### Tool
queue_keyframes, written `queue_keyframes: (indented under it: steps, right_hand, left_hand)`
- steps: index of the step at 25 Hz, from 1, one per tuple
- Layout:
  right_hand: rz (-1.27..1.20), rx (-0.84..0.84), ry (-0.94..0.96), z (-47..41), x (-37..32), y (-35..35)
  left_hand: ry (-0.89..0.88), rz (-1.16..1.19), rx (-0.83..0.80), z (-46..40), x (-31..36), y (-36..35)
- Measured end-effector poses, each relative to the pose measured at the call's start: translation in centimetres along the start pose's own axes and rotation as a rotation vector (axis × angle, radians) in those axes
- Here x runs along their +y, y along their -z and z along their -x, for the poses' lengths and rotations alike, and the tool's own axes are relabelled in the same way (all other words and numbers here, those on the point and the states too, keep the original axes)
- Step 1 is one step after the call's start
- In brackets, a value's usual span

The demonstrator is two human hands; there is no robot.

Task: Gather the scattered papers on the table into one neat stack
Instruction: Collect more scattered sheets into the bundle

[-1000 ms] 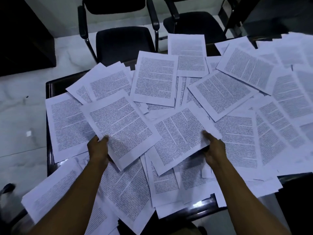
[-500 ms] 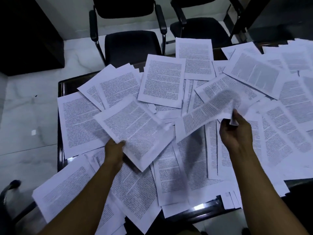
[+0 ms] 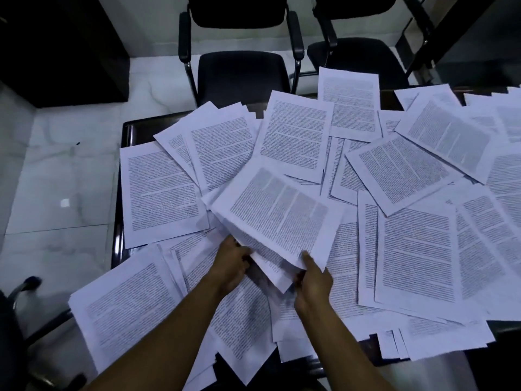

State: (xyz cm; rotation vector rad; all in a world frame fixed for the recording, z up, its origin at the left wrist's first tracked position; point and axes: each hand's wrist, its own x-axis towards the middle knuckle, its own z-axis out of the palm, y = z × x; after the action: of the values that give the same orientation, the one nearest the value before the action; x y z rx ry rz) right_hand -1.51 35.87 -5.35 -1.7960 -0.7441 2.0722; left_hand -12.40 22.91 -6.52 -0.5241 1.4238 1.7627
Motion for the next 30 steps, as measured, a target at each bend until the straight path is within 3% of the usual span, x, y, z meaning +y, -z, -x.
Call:
queue_keyframes:
  steps: [8,11,14,17,24,26,27,30]
  right_hand:
    - [0.442,-0.117,-0.073,2.1,1.8,1.2]
    - [0.549,-0.191,-0.116,3.4,2.1,1.5]
    - [0.611,-0.243,-0.148,3.9,2.4,1.8]
    - [0.661,-0.309,-0.184,4.0,2.6,1.8]
    - [0.843,-0.428,-0.259,5.2,2.2,1.4]
    - [1.091,-0.475,-0.147,5.2,0.8,1.5]
    - [1.242,-0.452,0.010,4.7,0.0,1.7]
    - [1.437,-0.172,0.560,1.4,-3.4,1.4]
  left_hand:
    - [-0.015,0.077,-0.068,-0.5,0.7,-0.9]
    - [0.052,0.227,-0.116,-0.4,0.7,-0.9]
    - [0.125,0.253,-0.045,-0.3,0.7,-1.1]
    - [0.089,0.163,0.062,-1.3,0.2,-0.8]
    - [0.075,0.110,0.104,-2.5,-0.3,0.3]
    - [0.053,0.077,0.115,-2.6,-0.2,0.8]
    - [0.035,0.062,0.128,-2.7,-0.2,1.3]
    - [-0.022,0.017,0.210,-2.8,0.4,3.4]
